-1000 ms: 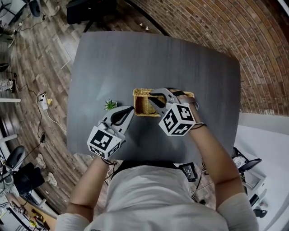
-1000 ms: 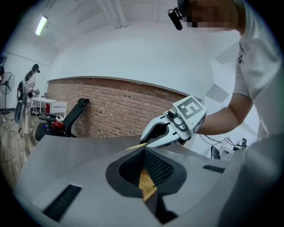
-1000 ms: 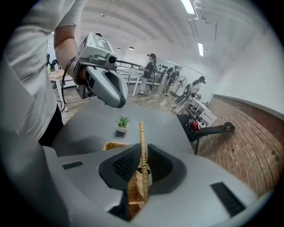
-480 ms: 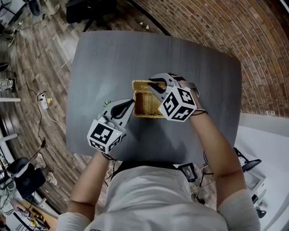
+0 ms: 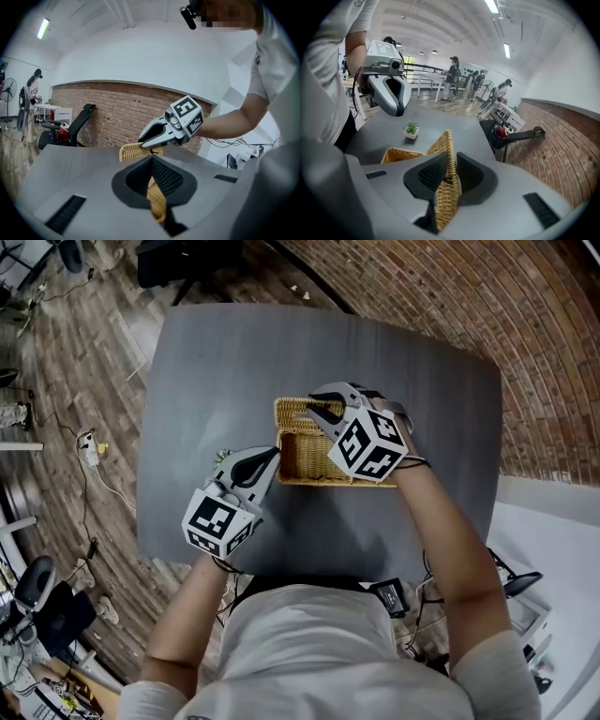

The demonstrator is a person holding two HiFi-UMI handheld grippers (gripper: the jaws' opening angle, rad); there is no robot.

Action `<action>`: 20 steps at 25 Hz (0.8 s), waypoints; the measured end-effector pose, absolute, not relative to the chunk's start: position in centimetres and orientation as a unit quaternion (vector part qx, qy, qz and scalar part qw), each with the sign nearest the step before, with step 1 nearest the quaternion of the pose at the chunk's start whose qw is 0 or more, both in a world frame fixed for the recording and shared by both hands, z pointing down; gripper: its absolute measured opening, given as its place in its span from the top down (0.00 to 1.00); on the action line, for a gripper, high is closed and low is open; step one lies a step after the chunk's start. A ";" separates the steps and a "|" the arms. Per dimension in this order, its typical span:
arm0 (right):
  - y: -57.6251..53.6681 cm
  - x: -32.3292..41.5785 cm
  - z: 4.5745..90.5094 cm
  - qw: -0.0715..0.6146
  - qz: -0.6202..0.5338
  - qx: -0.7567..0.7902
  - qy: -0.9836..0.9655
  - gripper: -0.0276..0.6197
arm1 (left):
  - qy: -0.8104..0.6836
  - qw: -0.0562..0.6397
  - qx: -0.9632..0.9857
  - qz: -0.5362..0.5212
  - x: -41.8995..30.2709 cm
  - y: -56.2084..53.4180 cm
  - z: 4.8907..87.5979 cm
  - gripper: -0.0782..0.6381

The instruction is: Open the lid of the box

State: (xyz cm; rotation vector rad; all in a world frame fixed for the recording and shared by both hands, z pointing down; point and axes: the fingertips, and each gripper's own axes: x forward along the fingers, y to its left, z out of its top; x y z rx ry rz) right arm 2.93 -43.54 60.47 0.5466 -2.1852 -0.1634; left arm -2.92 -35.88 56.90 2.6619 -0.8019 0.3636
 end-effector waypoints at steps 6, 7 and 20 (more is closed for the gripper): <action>-44.2 3.3 59.8 0.421 -0.069 0.253 -0.868 0.76 | -0.284 0.165 0.936 0.127 -3.5 -35.6 56.3 0.87; -44.3 3.4 59.6 0.418 -0.067 0.261 -0.868 0.74 | -0.284 0.164 0.936 0.127 -3.6 -35.5 56.1 0.87; -40.1 4.3 57.2 0.403 -0.049 0.321 -0.856 0.71 | -0.275 0.142 0.943 0.118 -5.6 -32.7 53.3 0.87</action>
